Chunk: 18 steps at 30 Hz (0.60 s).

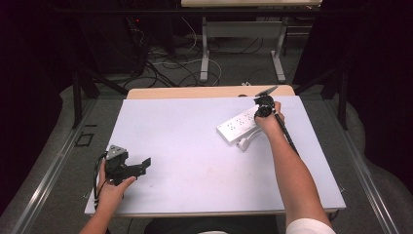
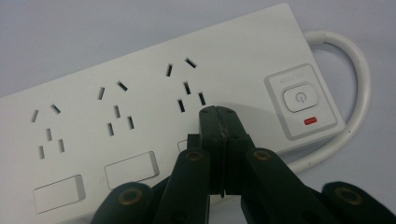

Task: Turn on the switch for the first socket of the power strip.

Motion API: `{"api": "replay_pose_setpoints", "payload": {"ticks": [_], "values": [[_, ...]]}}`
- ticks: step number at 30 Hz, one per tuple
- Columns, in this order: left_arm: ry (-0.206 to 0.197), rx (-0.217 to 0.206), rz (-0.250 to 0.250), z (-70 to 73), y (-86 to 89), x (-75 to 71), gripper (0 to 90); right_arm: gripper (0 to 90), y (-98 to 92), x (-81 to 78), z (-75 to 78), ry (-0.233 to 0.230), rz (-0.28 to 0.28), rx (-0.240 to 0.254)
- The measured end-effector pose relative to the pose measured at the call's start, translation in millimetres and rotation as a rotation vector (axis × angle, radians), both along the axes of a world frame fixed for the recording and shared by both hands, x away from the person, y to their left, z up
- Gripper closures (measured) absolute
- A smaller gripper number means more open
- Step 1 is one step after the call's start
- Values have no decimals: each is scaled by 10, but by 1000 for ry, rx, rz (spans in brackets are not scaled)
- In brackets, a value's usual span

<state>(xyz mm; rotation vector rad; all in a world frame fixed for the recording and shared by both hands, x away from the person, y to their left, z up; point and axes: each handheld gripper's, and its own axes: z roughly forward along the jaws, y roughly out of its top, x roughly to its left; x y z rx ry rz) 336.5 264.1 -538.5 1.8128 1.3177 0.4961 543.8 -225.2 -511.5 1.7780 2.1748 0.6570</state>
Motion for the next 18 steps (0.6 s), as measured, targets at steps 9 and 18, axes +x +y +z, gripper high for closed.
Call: {"api": "replay_pose_setpoints", "payload": {"ticks": [9,18], "values": [[1,-4,2,2,7,-12,27,900,-31,2,-10,0,-10,29],[-3,-5,4,1,22,-15,28,900,-102,-8,-36,-25,-45,19]]}}
